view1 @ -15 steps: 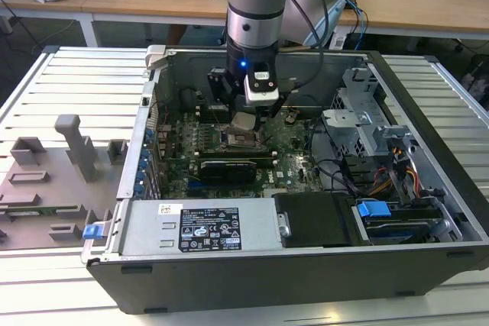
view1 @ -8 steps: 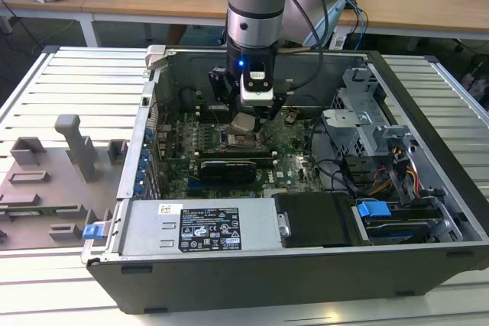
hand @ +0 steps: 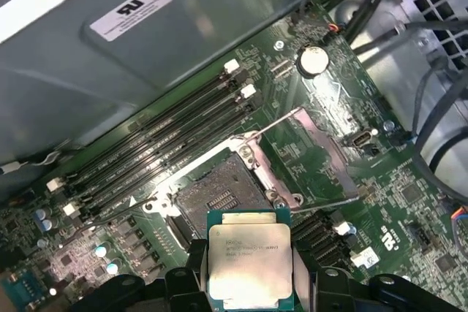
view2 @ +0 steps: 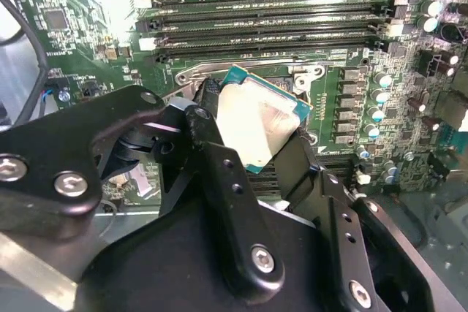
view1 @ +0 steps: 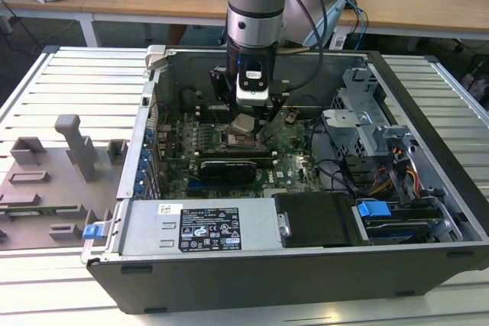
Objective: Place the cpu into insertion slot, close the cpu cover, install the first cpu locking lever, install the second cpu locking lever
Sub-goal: 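Place the cpu into insertion slot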
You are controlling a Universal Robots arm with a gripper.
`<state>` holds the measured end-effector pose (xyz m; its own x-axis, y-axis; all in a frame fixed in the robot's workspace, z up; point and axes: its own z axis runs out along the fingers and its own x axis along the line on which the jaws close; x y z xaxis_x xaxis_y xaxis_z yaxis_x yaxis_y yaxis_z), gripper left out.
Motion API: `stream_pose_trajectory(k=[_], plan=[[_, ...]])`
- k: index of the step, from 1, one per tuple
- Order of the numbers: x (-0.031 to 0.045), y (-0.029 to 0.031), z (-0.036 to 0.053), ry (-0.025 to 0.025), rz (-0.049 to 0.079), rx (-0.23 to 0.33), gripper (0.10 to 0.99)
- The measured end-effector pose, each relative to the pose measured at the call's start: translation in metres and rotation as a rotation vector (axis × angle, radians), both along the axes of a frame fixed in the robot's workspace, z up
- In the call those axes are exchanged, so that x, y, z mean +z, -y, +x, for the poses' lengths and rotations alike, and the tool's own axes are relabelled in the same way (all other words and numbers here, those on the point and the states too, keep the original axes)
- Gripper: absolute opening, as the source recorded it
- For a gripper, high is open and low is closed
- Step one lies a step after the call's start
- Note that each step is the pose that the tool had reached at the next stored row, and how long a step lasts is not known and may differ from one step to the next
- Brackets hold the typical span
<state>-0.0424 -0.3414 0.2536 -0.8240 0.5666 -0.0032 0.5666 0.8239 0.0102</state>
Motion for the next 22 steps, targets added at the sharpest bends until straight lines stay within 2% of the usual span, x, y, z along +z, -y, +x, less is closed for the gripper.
stream_pose_trajectory(k=[14, 22], plan=[[-0.0003, 0.0, 0.0, 0.0, -0.024, -0.161, 0.545], [-0.0005, 0.0, 0.0, 0.0001, -0.036, -0.233, 0.545]])
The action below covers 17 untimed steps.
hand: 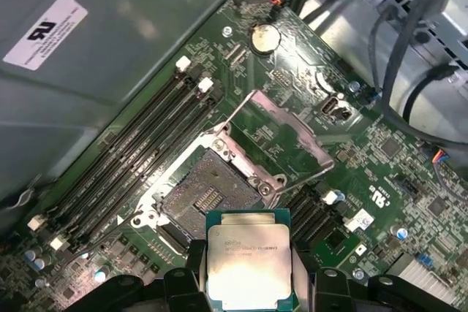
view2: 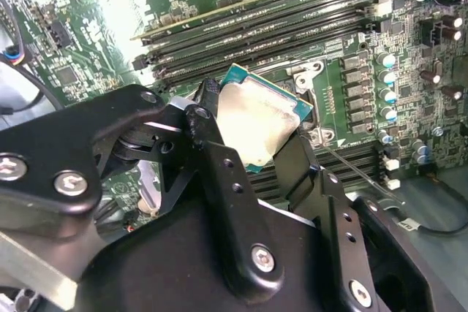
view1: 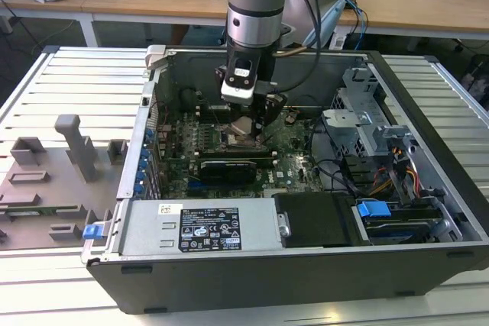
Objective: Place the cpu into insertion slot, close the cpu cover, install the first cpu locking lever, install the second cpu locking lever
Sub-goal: 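Place the cpu into insertion slot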
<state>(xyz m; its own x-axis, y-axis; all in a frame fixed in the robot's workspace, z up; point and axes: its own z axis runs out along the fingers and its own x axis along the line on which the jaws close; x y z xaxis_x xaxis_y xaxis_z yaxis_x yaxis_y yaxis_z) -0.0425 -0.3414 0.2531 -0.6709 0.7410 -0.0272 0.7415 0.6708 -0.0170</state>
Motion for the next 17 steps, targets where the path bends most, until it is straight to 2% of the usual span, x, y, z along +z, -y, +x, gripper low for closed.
stream_pose_trajectory(k=[17], plan=[[-0.0004, 0.0, 0.0, 0.0, -0.032, -0.181, 0.545]])
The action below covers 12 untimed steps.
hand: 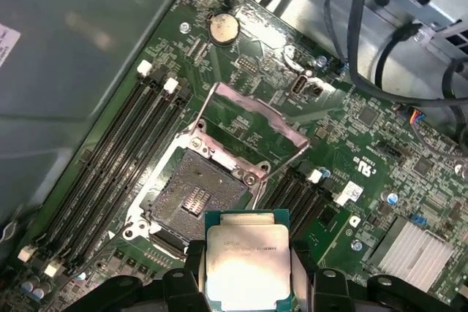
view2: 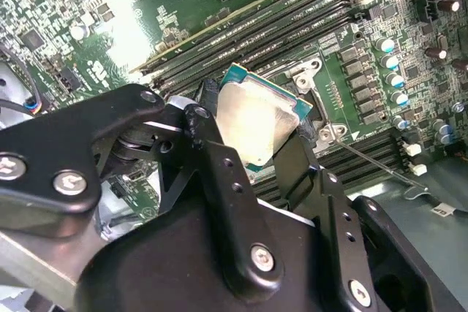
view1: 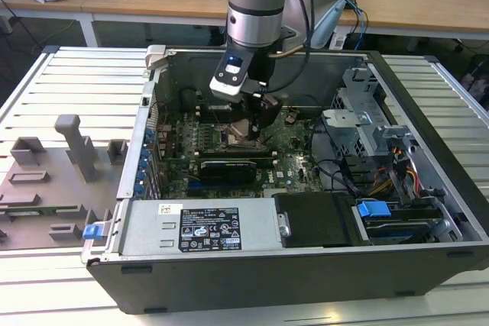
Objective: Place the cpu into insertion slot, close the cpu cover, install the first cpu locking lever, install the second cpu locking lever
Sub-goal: 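Place the cpu into insertion slot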
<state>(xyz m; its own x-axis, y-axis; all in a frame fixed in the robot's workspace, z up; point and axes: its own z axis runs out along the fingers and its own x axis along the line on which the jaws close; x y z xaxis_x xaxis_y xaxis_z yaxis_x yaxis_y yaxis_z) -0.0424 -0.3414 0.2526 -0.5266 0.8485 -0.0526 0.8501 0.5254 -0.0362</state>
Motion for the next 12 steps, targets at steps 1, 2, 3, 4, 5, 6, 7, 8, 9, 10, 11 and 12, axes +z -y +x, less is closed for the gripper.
stream_pose_trajectory(k=[1, 2, 3, 4, 5, 6, 7, 8, 9, 10, 11, 12], plan=[[0.0, 0.0, 0.0, 0.0, -0.001, -0.009, 0.545], [-0.0001, 0.0, 0.0, 0.0, -0.002, -0.016, 0.545], [-0.0001, 0.0, 0.0, 0.0, -0.004, -0.028, 0.545], [-0.0001, 0.0, 0.0, 0.0, -0.006, -0.036, 0.545], [-0.0001, 0.0, 0.0, 0.0, -0.007, -0.043, 0.545], [-0.0001, 0.0, 0.0, 0.0, -0.009, -0.053, 0.545], [-0.0002, 0.0, 0.0, 0.0, -0.01, -0.059, 0.545], [-0.0002, 0.0, 0.0, 0.0, -0.011, -0.067, 0.545], [-0.0002, 0.0, 0.0, 0.0, -0.013, -0.074, 0.545], [-0.0002, 0.0, 0.0, 0.0, -0.014, -0.082, 0.545], [-0.0002, 0.0, 0.0, 0.0, -0.017, -0.096, 0.545], [-0.0003, 0.0, 0.0, 0.0, -0.019, -0.107, 0.545]])
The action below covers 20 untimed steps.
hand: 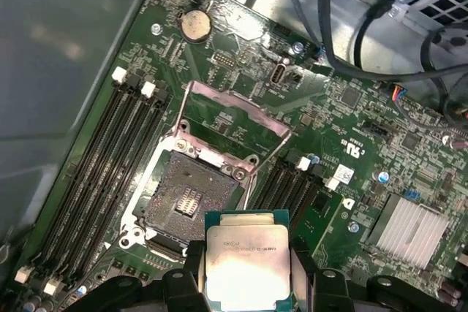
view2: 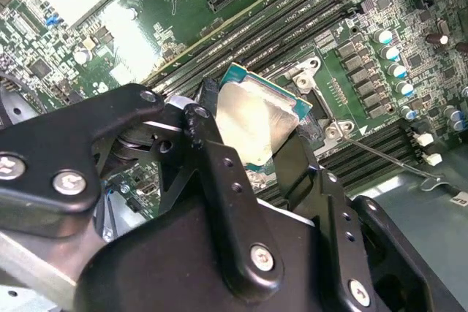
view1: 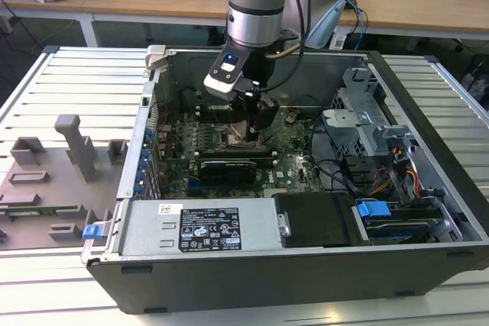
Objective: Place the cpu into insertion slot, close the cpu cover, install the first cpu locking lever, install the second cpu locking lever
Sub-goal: 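Place the cpu into insertion slot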
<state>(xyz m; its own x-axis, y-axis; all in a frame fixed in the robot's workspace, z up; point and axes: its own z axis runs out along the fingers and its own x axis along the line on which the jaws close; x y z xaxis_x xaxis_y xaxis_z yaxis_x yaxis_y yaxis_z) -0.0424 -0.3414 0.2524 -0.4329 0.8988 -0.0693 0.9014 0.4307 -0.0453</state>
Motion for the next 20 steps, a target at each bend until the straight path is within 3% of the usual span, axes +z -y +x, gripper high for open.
stream_pose_trajectory(k=[8, 20], plan=[[-0.0002, 0.0, 0.0, 0.0, -0.013, -0.07, 0.545], [-0.0005, 0.0, 0.0, 0.0002, -0.045, -0.22, 0.545]])
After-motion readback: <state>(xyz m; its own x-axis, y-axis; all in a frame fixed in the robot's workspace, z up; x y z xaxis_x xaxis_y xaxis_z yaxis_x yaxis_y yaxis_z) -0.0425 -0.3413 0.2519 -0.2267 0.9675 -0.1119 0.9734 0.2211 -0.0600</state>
